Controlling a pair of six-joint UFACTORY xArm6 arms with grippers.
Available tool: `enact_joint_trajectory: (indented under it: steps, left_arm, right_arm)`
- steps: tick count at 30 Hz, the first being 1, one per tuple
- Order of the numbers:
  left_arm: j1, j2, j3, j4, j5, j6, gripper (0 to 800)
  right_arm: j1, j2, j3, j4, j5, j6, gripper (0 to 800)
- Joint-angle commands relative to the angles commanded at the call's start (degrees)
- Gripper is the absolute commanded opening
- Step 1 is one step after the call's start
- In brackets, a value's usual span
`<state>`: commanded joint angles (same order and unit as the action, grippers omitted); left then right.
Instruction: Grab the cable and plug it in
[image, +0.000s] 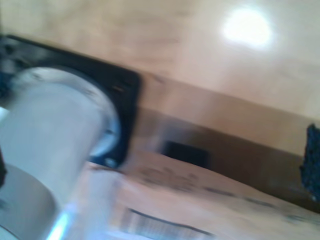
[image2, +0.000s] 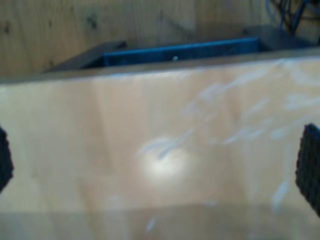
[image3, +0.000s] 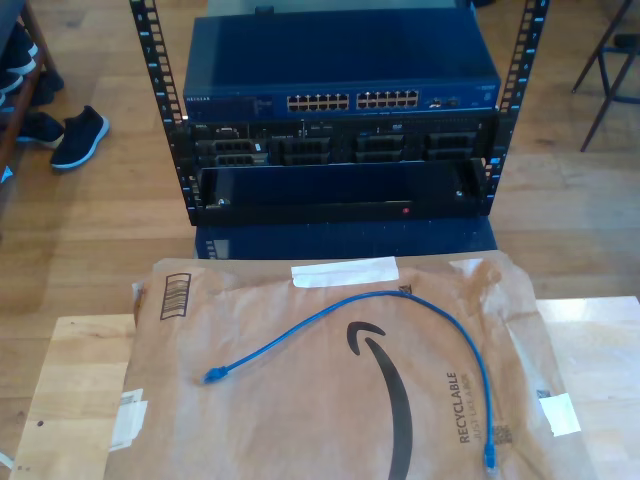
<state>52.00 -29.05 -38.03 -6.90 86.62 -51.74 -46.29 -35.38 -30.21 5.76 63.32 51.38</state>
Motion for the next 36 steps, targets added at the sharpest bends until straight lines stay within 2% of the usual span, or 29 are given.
enact_joint_trajectory:
  steps: [6, 10, 12, 15, 20, 24, 27, 30, 36]
  left_arm:
    - [-17.93, 5.63, -4.92, -1.32, -2.11, -18.90, 798]
    - [-26.81, 6.77, -5.01, -1.32, -6.77, -25.41, 798]
    - [-29.98, 7.30, -5.01, -1.32, -7.30, -27.69, 798]
    - [-31.82, 7.91, -4.84, -1.32, -7.30, -30.07, 798]
    - [-31.91, 7.82, -2.90, -2.73, -7.21, -30.59, 798]
    - [-31.91, 7.38, -2.29, -6.07, -6.95, -31.12, 798]
    - [-31.91, 7.30, -2.29, -8.53, -6.59, -31.21, 798]
    - [-31.91, 7.12, -1.41, -8.70, -6.51, -31.21, 798]
    - [-32.00, 7.03, 0.00, -8.70, -7.12, -31.12, 798]
  right_arm:
    - [20.13, 1.76, -3.34, 0.18, 5.89, 15.91, 793]
    - [37.71, 3.78, -3.87, 0.18, 5.19, 27.78, 794]
    - [46.68, 7.21, -6.33, 0.26, 5.19, 33.14, 794]
    - [59.69, 14.86, -11.69, 0.26, 5.10, 40.26, 794]
    - [72.79, 26.11, -18.55, 0.26, -0.97, 46.24, 794]
    - [77.36, 28.75, -19.08, 0.44, -8.97, 46.42, 794]
    - [80.70, 33.58, -21.19, 0.44, -14.77, 46.42, 794]
    - [83.34, 38.86, -24.00, 0.53, -15.47, 46.42, 794]
    - [86.24, 43.52, -28.75, 0.53, -15.47, 46.42, 793]
